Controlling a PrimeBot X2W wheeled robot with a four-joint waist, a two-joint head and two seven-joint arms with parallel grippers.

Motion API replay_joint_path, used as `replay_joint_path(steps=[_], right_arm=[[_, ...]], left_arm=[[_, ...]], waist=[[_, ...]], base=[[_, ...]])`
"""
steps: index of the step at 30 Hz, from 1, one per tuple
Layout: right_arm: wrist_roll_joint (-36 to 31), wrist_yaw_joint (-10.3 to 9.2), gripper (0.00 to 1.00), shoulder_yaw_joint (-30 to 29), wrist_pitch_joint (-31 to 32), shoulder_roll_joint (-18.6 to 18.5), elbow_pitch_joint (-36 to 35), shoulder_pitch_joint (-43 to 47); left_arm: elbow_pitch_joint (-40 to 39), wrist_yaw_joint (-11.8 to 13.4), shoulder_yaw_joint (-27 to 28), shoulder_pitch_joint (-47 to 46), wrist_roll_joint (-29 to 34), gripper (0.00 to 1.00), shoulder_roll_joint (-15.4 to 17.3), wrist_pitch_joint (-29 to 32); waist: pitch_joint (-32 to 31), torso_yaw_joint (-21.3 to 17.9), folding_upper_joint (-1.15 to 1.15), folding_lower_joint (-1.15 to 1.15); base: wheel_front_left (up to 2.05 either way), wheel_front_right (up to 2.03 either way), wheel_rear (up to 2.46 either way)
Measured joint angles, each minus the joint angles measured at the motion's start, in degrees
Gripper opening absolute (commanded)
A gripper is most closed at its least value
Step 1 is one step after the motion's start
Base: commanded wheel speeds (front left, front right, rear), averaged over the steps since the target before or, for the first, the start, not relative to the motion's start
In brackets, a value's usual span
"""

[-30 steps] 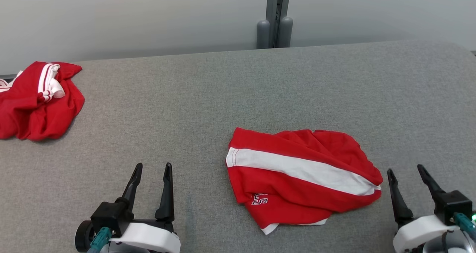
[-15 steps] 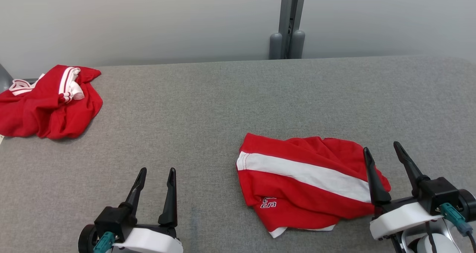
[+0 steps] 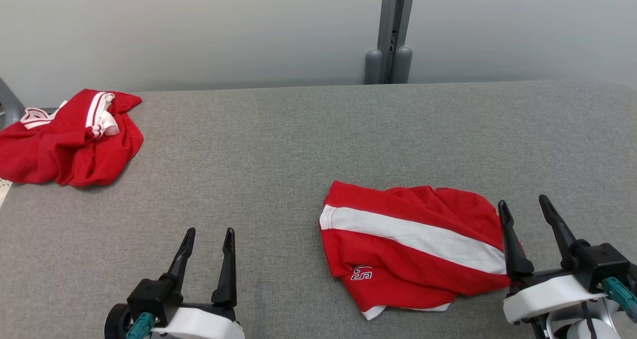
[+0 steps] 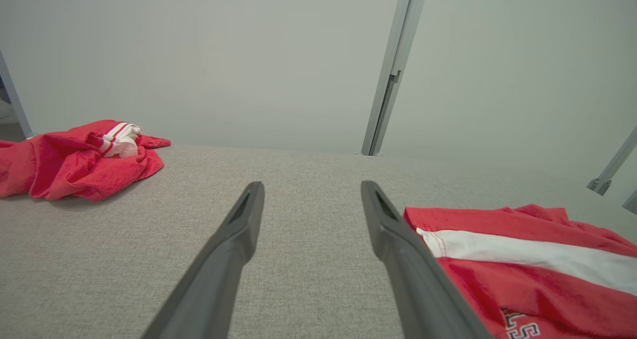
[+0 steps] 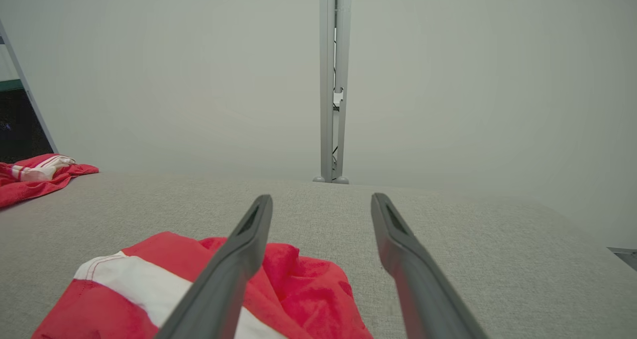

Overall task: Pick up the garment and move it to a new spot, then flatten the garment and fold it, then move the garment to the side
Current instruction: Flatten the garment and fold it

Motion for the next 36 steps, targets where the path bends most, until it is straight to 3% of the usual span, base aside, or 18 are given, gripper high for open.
replay_joint_path(steps=[6, 11, 16, 25, 36], right_arm=[[0.0, 0.0, 1.0, -0.4, -0.1, 0.0, -0.1, 0.0], [0.0, 0.0, 1.0, -0.9, -0.4, 0.0, -0.1, -0.1], [0.0, 0.0, 1.0, -0.9, -0.4, 0.0, 0.0, -0.4], [-0.1, 0.0, 1.0, -0.5, -0.5, 0.1, 0.0, -1.6], [-0.2, 0.0, 1.0, -0.1, -0.5, 0.0, 0.5, -3.2]], left_arm=[[3.1, -2.7, -3.0, -2.2, 1.0, 1.0, 0.1, 1.3], [6.7, -7.7, -8.6, -8.7, -0.3, 1.0, 0.1, 10.8], [9.7, -9.0, -12.8, -13.8, -4.4, 1.0, 0.0, 20.1], [15.8, -6.5, -17.8, -22.2, -15.3, 1.0, 0.0, 27.4], [25.2, -1.7, -21.0, -27.9, -24.9, 1.0, 0.0, 28.0]], waist=[[0.3, -0.2, 0.0, 0.0], [0.9, -0.4, 0.0, 0.0], [1.6, -1.0, 0.0, 0.0], [3.4, -3.2, 0.0, 0.0], [5.9, -6.4, 0.0, 0.0]], base=[[0.0, 0.0, 0.0], [0.0, 0.0, 0.0], [0.0, 0.0, 0.0], [0.0, 0.0, 0.0], [0.0, 0.0, 0.0]])
